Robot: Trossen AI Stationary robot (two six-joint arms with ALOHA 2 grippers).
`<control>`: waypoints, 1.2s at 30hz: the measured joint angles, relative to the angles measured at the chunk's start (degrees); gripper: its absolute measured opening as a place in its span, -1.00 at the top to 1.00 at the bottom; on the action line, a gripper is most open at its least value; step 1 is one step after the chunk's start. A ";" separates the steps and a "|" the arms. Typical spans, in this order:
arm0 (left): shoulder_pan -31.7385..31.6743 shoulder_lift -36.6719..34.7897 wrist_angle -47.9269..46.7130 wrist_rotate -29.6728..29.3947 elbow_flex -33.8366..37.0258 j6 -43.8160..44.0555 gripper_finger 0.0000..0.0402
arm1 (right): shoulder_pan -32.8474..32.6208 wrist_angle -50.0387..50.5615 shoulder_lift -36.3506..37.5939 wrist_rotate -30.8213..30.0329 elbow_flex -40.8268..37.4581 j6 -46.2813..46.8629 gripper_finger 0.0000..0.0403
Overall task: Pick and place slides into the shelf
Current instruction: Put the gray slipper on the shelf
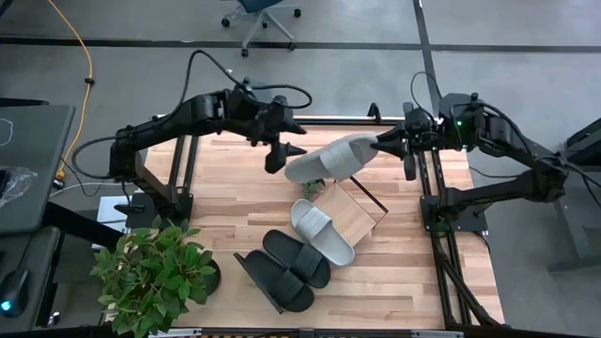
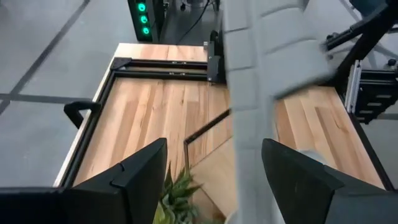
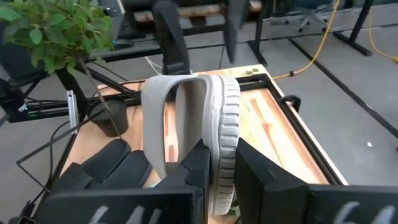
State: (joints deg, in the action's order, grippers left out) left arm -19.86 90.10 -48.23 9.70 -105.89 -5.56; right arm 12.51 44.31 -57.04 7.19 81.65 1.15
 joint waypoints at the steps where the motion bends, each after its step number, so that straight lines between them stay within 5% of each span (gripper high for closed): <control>1: 0.00 0.33 -0.14 0.31 0.01 0.04 -0.24 | -0.28 -0.39 -0.15 -0.16 0.00 -0.02 0.86; 16: 0.02 2.12 -0.26 7.45 0.02 1.71 -0.29 | -1.09 -1.75 -2.22 -1.85 0.00 -1.28 0.86; 36: 0.02 2.12 -4.77 7.73 0.02 2.94 -0.29 | -1.31 -6.09 -4.10 -1.02 0.00 -2.62 0.86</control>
State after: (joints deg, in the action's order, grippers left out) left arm -19.84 92.23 -53.00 17.43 -105.86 -2.63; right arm 11.20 38.22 -61.14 6.17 81.65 -1.47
